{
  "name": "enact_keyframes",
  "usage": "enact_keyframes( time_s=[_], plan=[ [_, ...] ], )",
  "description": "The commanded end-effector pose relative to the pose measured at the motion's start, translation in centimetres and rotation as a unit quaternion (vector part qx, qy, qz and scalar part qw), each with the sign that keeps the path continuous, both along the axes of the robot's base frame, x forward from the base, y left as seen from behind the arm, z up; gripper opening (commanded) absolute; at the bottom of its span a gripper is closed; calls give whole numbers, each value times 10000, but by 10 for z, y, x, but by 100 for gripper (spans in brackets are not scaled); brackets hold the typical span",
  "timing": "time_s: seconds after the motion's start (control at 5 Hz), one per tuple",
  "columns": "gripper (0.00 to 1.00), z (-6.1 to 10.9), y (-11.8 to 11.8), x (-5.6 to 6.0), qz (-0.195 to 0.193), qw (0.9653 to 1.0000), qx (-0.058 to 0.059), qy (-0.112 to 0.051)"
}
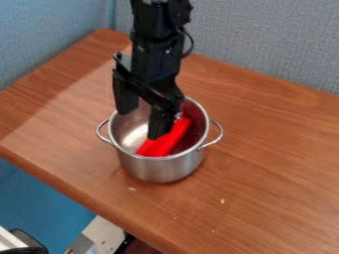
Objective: Put the red object in the metal pot
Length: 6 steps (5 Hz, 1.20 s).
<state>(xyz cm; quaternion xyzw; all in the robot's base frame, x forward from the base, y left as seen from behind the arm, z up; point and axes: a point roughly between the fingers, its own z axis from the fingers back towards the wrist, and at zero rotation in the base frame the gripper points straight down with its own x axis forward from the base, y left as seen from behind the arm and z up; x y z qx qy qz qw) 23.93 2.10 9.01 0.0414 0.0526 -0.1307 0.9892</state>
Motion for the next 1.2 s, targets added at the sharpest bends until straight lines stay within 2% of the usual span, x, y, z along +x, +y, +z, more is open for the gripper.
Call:
enact_keyframes(
  time_s=[0.0,1.0],
  plan=[
    [100,4,0,8,29,9998,4,-194],
    [100,-21,-4,13,-4,9998,-14,-176]
  ],
)
